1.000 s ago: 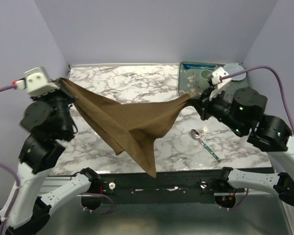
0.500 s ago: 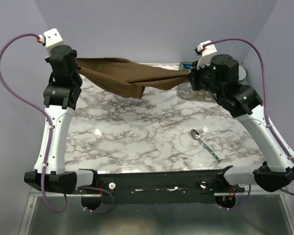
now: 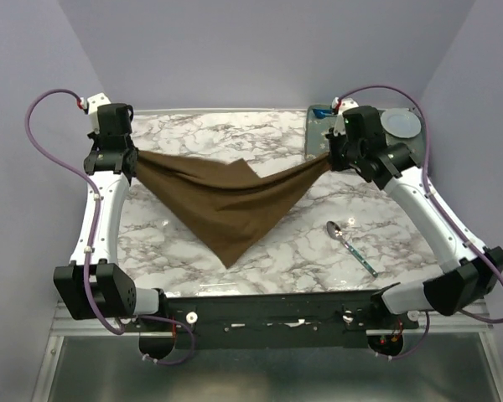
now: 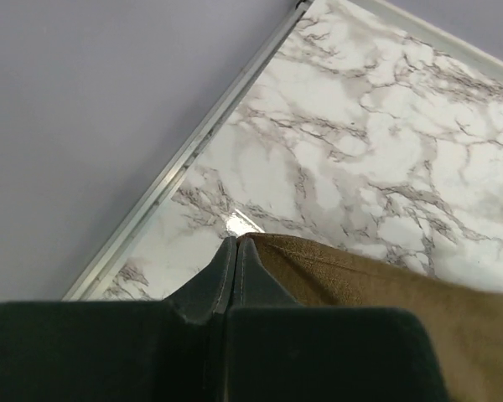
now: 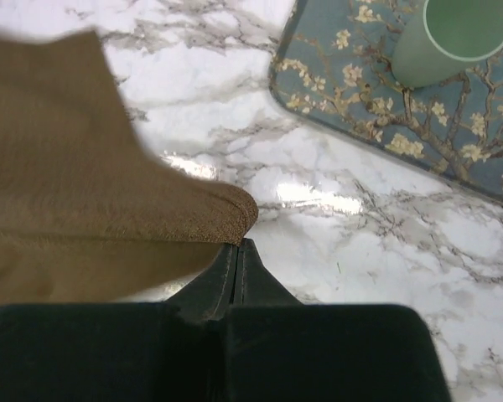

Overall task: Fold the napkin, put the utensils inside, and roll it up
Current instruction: Flatten the napkin out

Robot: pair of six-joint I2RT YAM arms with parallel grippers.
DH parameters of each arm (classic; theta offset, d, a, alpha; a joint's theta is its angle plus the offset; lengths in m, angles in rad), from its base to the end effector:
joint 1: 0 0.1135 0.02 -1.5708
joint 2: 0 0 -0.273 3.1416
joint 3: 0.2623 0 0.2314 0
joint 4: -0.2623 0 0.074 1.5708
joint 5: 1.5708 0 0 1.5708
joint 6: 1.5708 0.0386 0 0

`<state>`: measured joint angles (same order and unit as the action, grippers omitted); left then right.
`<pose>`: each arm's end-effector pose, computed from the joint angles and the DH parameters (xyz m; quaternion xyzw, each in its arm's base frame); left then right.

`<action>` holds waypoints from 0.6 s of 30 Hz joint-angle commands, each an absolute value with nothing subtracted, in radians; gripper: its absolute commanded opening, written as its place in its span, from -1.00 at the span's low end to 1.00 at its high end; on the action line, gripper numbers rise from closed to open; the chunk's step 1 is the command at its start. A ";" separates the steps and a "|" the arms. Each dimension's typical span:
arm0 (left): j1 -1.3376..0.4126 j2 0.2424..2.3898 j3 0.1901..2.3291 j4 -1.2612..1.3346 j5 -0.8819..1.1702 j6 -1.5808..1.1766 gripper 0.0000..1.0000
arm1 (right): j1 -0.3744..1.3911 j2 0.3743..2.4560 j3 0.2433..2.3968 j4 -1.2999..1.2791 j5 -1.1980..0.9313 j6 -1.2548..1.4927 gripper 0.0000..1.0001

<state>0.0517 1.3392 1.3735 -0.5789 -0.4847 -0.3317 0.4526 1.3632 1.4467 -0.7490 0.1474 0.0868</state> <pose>0.2699 0.0320 0.3908 -0.2768 0.8078 0.1405 0.5010 0.2450 0.1128 0.3898 -0.1314 0.8877 0.0524 0.4380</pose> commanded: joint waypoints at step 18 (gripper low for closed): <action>0.005 1.311 1.258 -0.551 0.038 -0.403 0.63 | 0.760 1.607 1.370 -0.635 -0.158 0.306 0.60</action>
<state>0.0509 1.2369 1.2930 -0.6003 -0.3485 -0.4122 0.6106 1.5684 1.4139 -0.8303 0.0944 0.1844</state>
